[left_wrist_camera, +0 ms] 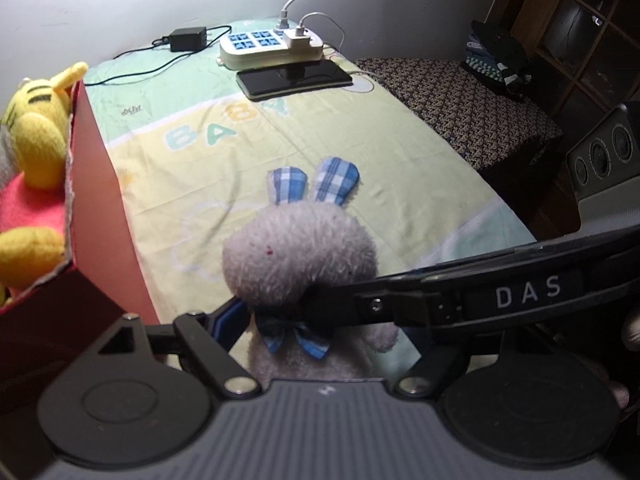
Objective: Organize objects
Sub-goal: 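Grasp the white bunny by its body with the right gripper, then lift the white bunny with the right gripper and carry it over the box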
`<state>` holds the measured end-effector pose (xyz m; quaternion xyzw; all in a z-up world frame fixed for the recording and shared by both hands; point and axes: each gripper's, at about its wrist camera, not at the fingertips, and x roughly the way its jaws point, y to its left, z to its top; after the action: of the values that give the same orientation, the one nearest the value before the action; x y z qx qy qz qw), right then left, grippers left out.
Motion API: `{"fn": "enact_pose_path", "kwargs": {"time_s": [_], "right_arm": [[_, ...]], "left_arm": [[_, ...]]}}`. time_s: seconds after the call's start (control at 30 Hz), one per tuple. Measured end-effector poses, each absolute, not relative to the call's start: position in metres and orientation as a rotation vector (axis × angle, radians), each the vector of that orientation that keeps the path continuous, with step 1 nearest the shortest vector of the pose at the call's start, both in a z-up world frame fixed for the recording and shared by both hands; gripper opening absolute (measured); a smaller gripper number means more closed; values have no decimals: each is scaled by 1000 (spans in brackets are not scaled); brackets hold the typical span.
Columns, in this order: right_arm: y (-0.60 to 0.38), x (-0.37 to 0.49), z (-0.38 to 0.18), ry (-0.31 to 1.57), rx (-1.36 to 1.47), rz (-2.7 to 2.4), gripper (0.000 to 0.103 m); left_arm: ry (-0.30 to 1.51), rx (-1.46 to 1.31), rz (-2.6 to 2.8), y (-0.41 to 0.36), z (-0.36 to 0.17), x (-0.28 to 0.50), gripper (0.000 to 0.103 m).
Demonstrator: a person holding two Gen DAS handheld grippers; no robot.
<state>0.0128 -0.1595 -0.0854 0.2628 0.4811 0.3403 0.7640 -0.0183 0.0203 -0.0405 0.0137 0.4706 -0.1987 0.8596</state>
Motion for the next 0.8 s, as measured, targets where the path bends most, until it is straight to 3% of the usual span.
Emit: {"fn": "enact_pose_path", "kwargs": {"time_s": [0.8], "right_arm": [[-54,-28,17,709,422,858,42]], "left_arm": [[654,25,-374,142,56,-76,80]]}}
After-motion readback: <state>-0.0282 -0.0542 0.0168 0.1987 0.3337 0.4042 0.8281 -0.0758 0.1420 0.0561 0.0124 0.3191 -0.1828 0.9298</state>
